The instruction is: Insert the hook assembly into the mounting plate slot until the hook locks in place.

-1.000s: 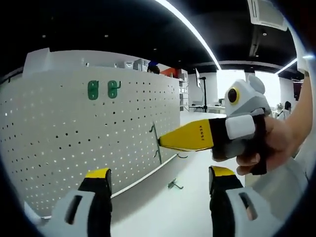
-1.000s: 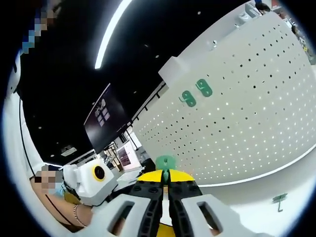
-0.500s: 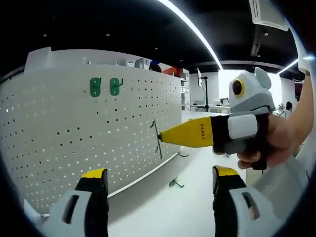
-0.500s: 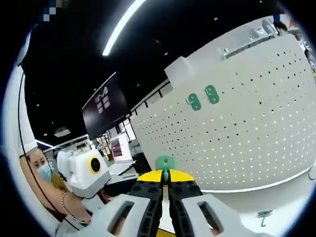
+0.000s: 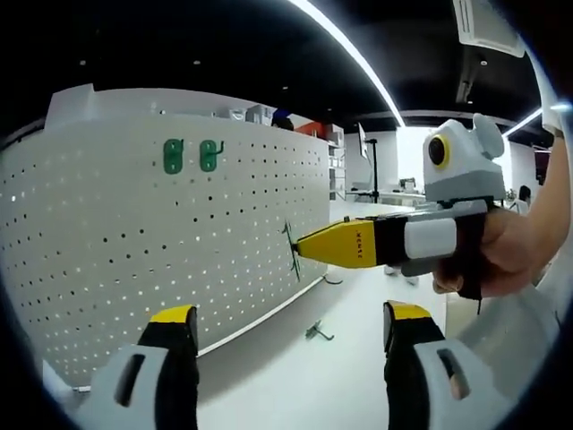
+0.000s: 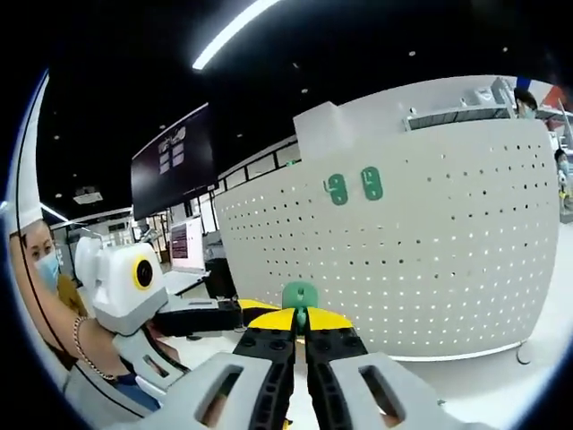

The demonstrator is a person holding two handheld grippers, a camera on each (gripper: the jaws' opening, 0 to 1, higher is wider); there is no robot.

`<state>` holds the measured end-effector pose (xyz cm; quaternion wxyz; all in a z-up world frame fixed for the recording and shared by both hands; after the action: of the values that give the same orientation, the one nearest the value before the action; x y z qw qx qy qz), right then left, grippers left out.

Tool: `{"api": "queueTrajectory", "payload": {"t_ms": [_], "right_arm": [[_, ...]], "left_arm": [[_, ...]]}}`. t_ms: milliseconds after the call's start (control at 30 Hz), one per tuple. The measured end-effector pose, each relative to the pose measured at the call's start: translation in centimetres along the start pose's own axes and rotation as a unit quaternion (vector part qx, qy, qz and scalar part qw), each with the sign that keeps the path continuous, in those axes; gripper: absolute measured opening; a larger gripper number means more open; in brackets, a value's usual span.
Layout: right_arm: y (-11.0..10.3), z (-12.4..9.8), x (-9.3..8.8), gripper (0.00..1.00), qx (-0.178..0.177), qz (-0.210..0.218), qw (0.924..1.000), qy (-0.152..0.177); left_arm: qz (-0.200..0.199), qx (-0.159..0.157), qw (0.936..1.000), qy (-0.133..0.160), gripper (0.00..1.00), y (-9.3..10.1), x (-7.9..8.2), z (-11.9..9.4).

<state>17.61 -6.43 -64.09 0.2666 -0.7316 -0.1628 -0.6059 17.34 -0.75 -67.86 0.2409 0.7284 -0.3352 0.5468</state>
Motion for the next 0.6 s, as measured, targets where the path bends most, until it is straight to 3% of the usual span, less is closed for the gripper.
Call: {"api": "queueTrajectory", "payload": {"t_ms": [600], "right_arm": [[3.1,1.2,3.3,0.0,-0.045,-0.024,0.9984,0.024]], "left_arm": [[-0.007,0.013,0.9999,-0.004,0.86,-1.0,-0.7,-1.2]]}}
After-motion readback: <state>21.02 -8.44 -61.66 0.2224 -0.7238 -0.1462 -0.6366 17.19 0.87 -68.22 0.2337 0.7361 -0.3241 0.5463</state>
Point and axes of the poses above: the point that each gripper's makers call its tool centre point, and the gripper's own axes: z roughly forward along the fingers, y roughly to its right, x roughly out of its top, the point moved 3 cm from there along -z, roughly backward along the fingers, and after that the axes turned 4 degrees about -y, right-handed, at the moved point
